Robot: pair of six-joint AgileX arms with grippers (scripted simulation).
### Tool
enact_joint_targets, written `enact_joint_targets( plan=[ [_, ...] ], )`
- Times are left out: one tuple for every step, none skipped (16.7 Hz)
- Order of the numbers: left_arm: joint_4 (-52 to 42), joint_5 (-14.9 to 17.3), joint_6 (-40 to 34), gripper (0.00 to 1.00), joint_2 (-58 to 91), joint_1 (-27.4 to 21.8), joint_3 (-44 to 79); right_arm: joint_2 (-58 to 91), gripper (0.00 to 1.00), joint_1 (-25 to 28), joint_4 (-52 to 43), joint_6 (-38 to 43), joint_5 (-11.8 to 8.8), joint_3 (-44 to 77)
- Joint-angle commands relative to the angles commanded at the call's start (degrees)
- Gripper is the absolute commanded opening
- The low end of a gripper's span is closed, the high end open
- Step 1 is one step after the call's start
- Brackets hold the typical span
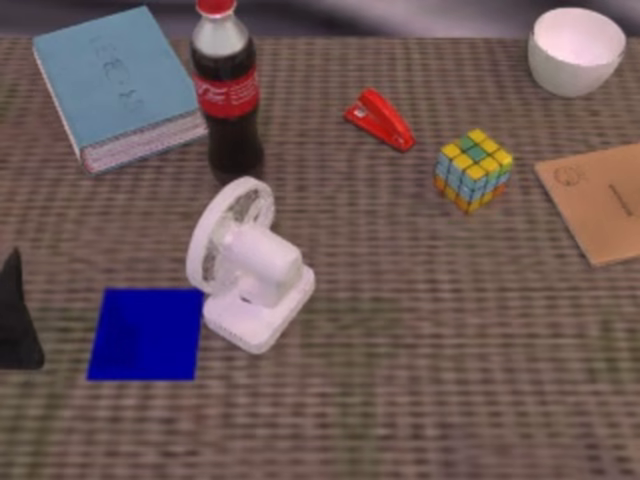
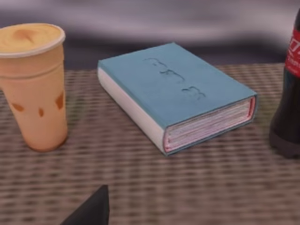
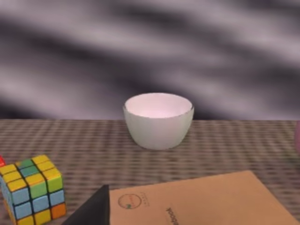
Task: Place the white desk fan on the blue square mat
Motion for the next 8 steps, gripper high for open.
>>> enact_joint_targets(
  plan=[
    [-3.28,-0.03,0.25,1.0,4.17,-1.02,4.07,0.0,1.0,0.0,0.0,0.0,0.0,0.0],
    [-6.85,-0.06,0.5,1.0,8.85,-2.13,8.62,0.0,1.0,0.0,0.0,0.0,0.0,0.0],
    [-10.64,-0.07,0.74,1.0,13.94,-3.32,13.58,0.0,1.0,0.0,0.0,0.0,0.0,0.0],
    [-14.61,-0.08,0.98,1.0,19.37,-4.57,18.89,0.0,1.0,0.0,0.0,0.0,0.0,0.0],
    [-18.7,-0.08,1.2,1.0,25.07,-5.87,24.48,0.0,1.0,0.0,0.0,0.0,0.0,0.0],
    [-22.86,-0.07,1.41,1.0,30.97,-7.22,30.29,0.0,1.0,0.0,0.0,0.0,0.0,0.0],
    [-27.06,-0.04,1.62,1.0,36.99,-8.6,36.24,0.0,1.0,0.0,0.0,0.0,0.0,0.0],
    [-31.28,-0.01,1.82,1.0,43.1,-9.99,42.28,0.0,1.0,0.0,0.0,0.0,0.0,0.0]
  ],
)
